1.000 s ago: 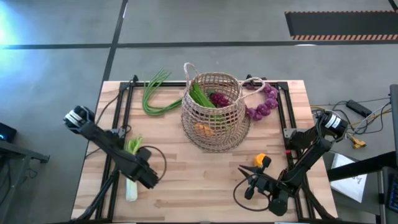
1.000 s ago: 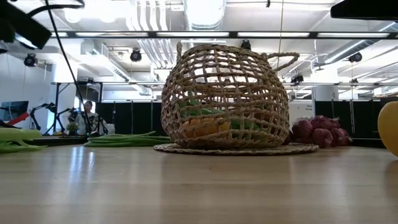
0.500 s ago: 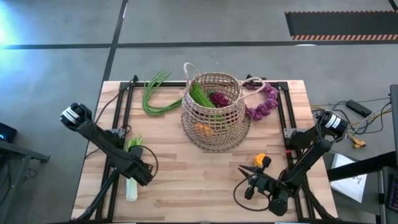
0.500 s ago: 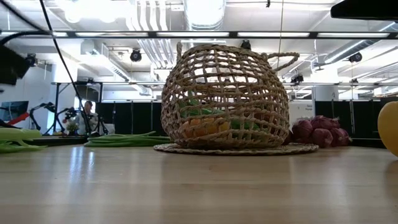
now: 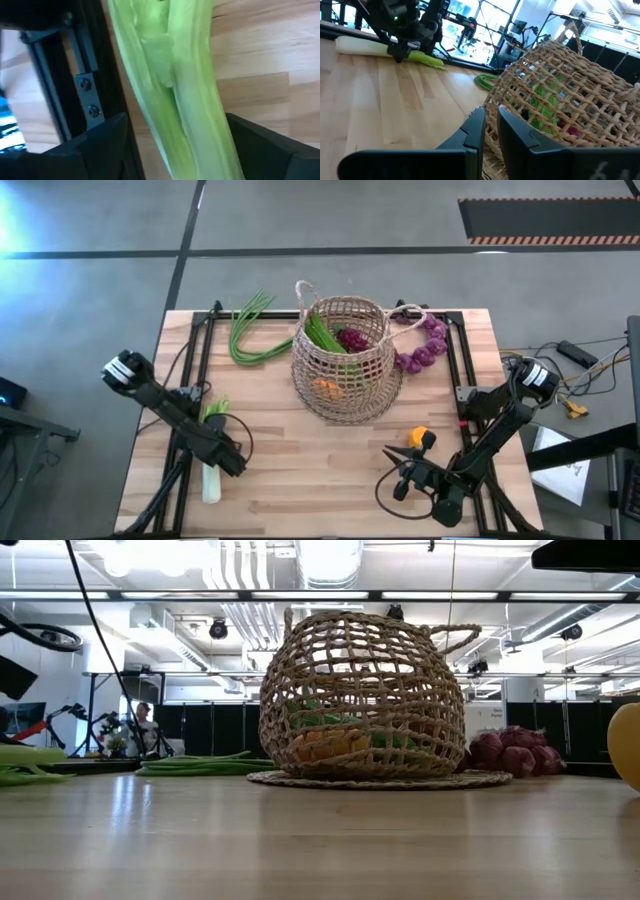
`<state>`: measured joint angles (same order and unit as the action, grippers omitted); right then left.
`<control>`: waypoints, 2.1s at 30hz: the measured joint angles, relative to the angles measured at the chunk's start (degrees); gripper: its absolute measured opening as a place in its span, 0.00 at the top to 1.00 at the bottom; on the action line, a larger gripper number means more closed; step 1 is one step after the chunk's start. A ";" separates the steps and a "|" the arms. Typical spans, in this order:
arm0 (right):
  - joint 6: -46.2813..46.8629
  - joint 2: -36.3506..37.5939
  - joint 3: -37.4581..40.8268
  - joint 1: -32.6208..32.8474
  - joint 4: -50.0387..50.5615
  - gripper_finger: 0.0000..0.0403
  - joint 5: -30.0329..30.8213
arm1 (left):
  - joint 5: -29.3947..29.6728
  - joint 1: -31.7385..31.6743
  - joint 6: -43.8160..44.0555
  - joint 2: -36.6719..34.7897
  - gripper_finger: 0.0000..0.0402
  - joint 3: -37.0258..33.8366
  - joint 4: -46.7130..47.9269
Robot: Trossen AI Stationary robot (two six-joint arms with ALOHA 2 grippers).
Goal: Build produce basket
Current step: Put the leek into the basket
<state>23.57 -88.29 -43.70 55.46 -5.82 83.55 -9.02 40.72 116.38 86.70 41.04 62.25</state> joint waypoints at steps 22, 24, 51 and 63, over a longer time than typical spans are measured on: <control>2.20 -2.72 0.02 0.00 -0.42 0.89 0.02 | 3.62 -3.90 -10.55 -9.87 0.66 -9.11 -11.54; 3.44 -3.57 0.07 0.00 -0.50 0.89 0.02 | 4.39 -4.01 -12.47 -10.46 0.73 -8.26 -11.59; 0.42 -2.56 0.02 0.26 -2.14 0.89 2.01 | 11.65 -33.35 -113.51 -15.65 0.89 19.22 -80.53; 5.75 -2.56 -0.02 0.26 -2.60 0.89 2.01 | 3.21 -61.76 -122.38 3.33 0.89 41.32 -83.88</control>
<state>29.32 -90.85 -43.72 55.72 -8.43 85.56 -5.81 -21.04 -6.00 90.02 82.36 -21.62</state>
